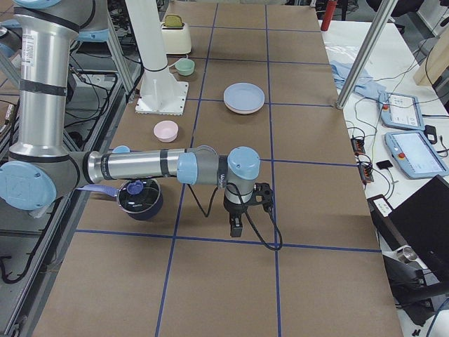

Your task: Stack three plates with pink and blue

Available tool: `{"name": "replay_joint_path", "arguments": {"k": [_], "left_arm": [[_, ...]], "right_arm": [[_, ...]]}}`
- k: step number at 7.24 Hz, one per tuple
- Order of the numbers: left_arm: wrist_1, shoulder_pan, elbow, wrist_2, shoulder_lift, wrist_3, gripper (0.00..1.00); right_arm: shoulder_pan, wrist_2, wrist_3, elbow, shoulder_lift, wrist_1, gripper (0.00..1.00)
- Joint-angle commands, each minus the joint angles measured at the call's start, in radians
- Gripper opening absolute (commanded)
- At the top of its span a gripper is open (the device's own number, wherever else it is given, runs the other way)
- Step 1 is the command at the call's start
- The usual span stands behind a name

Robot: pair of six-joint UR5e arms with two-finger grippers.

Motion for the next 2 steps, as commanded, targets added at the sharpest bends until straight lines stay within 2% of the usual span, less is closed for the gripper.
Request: {"name": "replay_joint_path", "arguments": {"k": [1,2], "left_arm": [[0.001,0.0,0.001,0.001,0.001,0.001,1.0],[0.001,0.0,0.001,0.001,0.001,0.001,1.0]], "right_arm": [[0.0,0.0,0.0,-0.001,-0.001,0.001,1.0],[0.0,0.0,0.0,-0.003,-0.001,0.0,1.0]]}}
